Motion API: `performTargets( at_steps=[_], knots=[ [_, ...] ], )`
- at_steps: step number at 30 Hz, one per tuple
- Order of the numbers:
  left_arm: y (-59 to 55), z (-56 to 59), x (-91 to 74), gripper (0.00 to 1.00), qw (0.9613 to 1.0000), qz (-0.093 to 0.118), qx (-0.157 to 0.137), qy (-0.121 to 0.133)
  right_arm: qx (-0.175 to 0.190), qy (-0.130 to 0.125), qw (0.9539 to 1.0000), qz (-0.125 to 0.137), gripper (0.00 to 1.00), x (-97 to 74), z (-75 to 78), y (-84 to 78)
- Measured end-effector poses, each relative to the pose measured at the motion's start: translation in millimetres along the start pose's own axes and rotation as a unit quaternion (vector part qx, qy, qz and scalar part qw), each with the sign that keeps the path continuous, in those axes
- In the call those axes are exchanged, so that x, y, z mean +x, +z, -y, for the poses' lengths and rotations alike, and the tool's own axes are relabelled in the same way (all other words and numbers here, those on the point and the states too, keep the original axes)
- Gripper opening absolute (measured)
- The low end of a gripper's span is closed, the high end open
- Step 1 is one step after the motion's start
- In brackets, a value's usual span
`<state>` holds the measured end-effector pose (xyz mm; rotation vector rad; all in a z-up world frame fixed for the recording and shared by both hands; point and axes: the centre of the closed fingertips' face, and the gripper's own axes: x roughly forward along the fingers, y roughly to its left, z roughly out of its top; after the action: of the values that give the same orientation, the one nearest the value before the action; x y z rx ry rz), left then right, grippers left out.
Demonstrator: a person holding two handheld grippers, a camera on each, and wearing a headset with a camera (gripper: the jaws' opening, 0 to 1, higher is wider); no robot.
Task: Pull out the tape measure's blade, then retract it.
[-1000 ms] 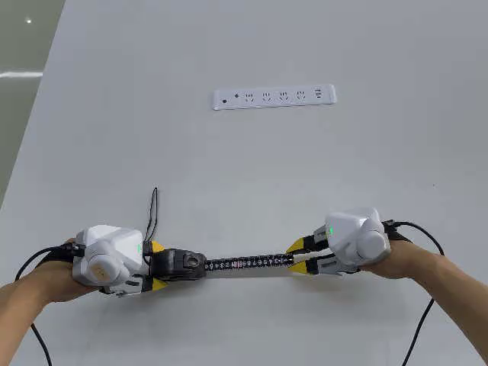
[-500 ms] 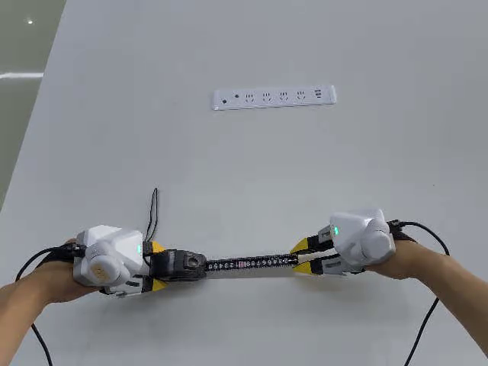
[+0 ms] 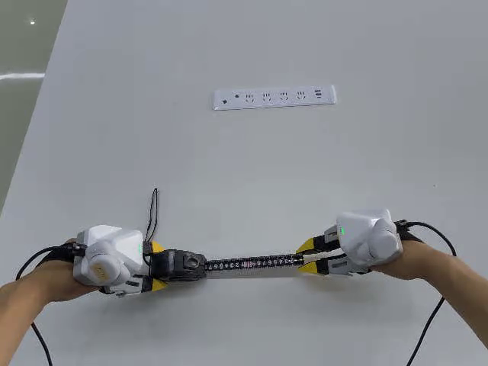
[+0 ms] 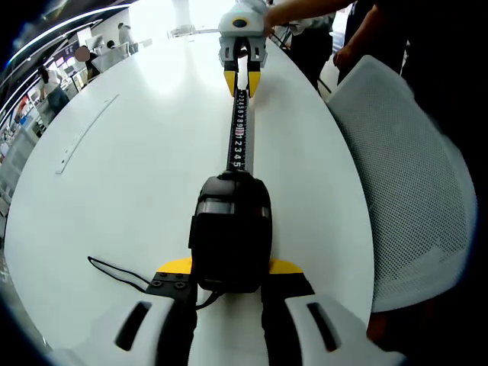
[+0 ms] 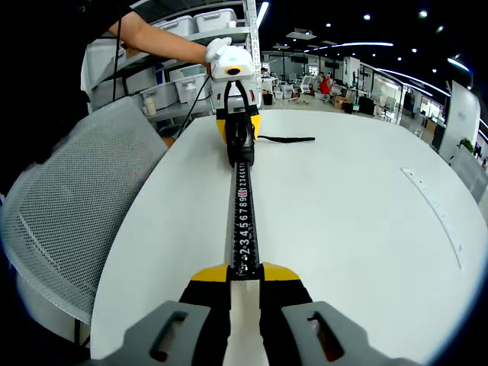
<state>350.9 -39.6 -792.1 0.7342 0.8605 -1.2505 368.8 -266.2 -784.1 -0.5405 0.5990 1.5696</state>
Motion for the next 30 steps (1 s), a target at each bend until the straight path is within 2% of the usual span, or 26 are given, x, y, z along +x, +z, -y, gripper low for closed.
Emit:
performTargets(
  at_steps=[30],
  knots=[
    [-0.6, 2.0, 0.2, 0.29, 1.0000, -0.004, 0.000, -0.002, 0.004, 0.000, 1.0000, -0.005, 0.11, -12.8, -0.9, -11.6]
  ],
)
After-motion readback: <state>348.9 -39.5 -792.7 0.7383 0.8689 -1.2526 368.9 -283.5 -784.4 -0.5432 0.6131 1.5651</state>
